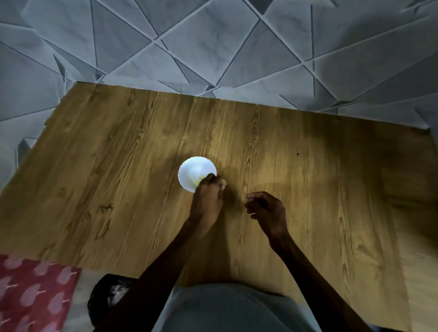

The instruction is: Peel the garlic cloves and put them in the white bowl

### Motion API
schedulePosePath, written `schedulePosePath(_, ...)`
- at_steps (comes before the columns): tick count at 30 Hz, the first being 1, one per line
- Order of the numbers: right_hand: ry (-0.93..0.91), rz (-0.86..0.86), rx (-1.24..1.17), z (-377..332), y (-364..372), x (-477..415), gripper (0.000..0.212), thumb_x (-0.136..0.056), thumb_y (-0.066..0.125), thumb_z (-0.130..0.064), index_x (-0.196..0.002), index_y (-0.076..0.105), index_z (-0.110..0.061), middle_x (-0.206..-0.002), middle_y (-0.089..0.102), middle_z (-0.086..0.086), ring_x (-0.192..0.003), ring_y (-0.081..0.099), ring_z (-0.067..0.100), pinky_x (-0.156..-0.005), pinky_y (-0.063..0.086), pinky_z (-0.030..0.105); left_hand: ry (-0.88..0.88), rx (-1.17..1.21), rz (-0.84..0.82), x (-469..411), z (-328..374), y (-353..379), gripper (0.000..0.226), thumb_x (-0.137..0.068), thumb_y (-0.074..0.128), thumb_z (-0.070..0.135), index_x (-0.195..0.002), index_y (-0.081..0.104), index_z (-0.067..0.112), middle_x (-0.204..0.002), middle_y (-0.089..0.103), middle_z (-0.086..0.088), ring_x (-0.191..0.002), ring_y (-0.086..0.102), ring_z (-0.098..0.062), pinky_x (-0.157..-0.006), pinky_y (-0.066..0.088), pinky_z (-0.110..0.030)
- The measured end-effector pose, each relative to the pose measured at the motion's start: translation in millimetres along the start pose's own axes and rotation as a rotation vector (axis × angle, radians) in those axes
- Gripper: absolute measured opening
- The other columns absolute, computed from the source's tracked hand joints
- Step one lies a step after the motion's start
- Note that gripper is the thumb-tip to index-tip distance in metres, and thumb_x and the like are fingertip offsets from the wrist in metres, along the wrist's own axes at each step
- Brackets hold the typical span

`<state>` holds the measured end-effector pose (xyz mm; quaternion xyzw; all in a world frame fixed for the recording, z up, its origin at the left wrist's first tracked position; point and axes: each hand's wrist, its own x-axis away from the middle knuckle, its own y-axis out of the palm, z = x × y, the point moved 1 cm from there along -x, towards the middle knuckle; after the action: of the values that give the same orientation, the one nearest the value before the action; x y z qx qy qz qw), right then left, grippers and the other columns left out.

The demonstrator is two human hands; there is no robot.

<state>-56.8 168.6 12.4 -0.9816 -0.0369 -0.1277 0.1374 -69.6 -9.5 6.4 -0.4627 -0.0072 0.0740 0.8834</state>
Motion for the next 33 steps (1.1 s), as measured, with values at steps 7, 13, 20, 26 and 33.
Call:
schedulePosePath(7,-0.001,-0.005,0.013,-5.2,12.2,-22.0,0.014,-0.096,0.059,-0.008,-0.100,0.071,-0.013,-0.083,0.073,0.003,-0.072,0.069,0.016,-0.063,0.055,0.026,-0.210,-0.149,-0.080,-55.0,-49.6,-30.9,0.021,-0.078,0.051,-0.002,-0.077,0.071,0.005,-0.080,0.067,-0.007,-0.078,0.062,-0.022,-0.071,0.048,-0.035)
schedulePosePath(13,-0.104,0.080,0.217,4.1,-8.2,-33.4,0.017,-0.092,0.062,-0.002,-0.103,0.070,-0.012,-0.093,0.072,-0.001,-0.078,0.069,0.009,-0.066,0.055,0.019,-0.114,-0.133,-0.033,-58.1,-47.0,-31.7,0.022,-0.079,0.052,-0.004,-0.075,0.071,0.007,-0.078,0.069,-0.009,-0.075,0.063,-0.025,-0.064,0.045,-0.031)
schedulePosePath(20,-0.132,0.070,0.494,31.4,-38.7,-39.6,0.013,-0.087,0.071,-0.008,-0.099,0.069,-0.013,-0.097,0.068,-0.005,-0.082,0.067,0.005,-0.068,0.056,0.021,-0.070,0.350,-0.235,-20.1,5.8,-5.0,0.012,-0.087,0.065,0.008,-0.093,0.073,0.015,-0.083,0.071,0.008,-0.077,0.065,-0.002,-0.071,0.050,-0.012)
schedulePosePath(26,-0.196,0.030,0.767,43.1,-18.9,-47.3,0.016,-0.091,0.065,-0.010,-0.106,0.070,-0.015,-0.097,0.068,0.001,-0.074,0.063,0.009,-0.060,0.048,0.016,-0.315,0.475,-0.494,-15.7,15.5,68.7,0.027,-0.091,0.060,0.001,-0.117,0.062,0.004,-0.115,0.064,-0.010,-0.113,0.059,-0.025,-0.080,0.040,-0.014)
schedulePosePath(33,-0.165,0.049,0.587,43.1,-24.5,-51.3,0.004,-0.090,0.070,-0.014,-0.088,0.071,-0.011,-0.078,0.070,0.000,-0.062,0.063,0.007,-0.052,0.054,0.026,-0.431,0.523,-0.559,-21.6,24.2,90.2,0.044,-0.091,0.062,0.004,-0.133,0.050,-0.001,-0.128,0.055,-0.013,-0.118,0.053,-0.024,-0.090,0.041,-0.021)
